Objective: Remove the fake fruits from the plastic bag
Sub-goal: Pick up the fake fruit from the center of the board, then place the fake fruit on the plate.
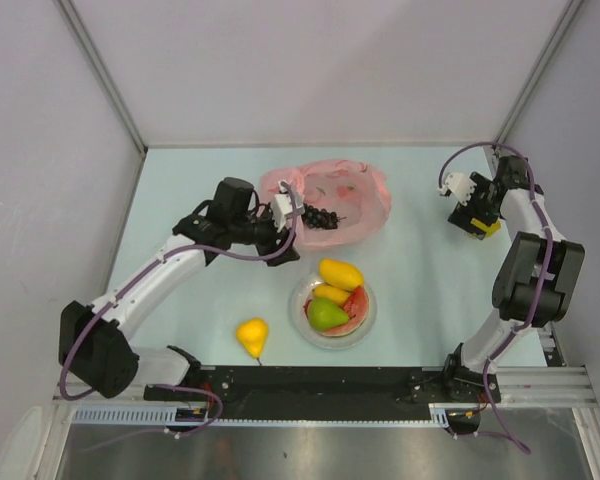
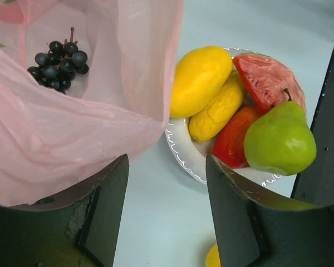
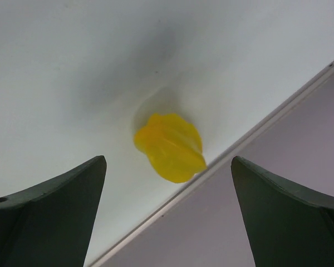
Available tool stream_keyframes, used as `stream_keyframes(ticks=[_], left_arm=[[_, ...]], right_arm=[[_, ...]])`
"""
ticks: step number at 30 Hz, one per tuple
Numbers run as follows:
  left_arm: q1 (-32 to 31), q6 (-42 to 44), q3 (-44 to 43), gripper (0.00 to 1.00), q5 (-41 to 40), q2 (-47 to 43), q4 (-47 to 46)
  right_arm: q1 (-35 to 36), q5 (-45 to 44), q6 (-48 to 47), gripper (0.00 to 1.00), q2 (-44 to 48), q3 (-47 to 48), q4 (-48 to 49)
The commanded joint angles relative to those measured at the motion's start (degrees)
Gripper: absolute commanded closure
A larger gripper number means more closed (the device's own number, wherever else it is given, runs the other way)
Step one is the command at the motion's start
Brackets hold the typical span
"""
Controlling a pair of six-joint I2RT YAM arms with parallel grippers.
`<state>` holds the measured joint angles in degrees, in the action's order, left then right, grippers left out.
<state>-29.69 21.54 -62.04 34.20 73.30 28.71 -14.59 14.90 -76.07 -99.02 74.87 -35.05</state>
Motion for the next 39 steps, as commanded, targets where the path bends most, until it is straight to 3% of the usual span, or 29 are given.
stream_keyframes(ticks=[1,8,13,15,20,22,27,30,35,39], left_arm=[[1.12,1.75,-6.49,0.37,1.14,5.26,0.99],[1.74,4.47,-10.21,0.37,0.35,10.02,3.81],[1.83,4.82,-10.47,0.37,-0.88,10.73,3.55],[2.18,5.35,-10.47,0.38,-0.62,10.03,4.07],[3.67,4.74,-7.92,0.38,0.87,6.16,2.67],[4.03,4.04,-6.96,0.37,1.05,3.44,2.4],[3.59,1.67,-3.8,0.37,-0.96,-2.71,3.11],[4.11,-4.38,1.21,0.37,-2.72,-7.28,-0.48],[6.57,-15.64,7.37,0.3,-4.49,-12.3,-6.82],[9.12,-18.46,7.29,0.3,-3.52,-12.91,-8.49]], right_arm=[[-1.66,1.28,-9.52,0.0,-5.37,4.4,-3.27],[-4.83,1.71,-14.37,0.01,-15.3,14.06,-10.64],[-4.84,2.24,-15.77,0.08,-19.1,18.2,-14.43],[-3.78,1.54,-15.34,0.21,-19.28,17.77,-13.3],[0.34,-1.09,-10.52,0.66,-18.14,16.62,-11.1],[3.07,-2.15,-4.13,0.71,-15.77,16.62,-11.44],[8.25,3.02,5.93,0.72,-4.01,14.53,-18.03],[14.4,5.39,9.18,0.71,7.06,12.15,-22.94],[36.27,4.97,17.16,0.69,22.53,10.04,-29.28],[52.88,0.94,22.8,0.68,24.84,9.77,-30.08]])
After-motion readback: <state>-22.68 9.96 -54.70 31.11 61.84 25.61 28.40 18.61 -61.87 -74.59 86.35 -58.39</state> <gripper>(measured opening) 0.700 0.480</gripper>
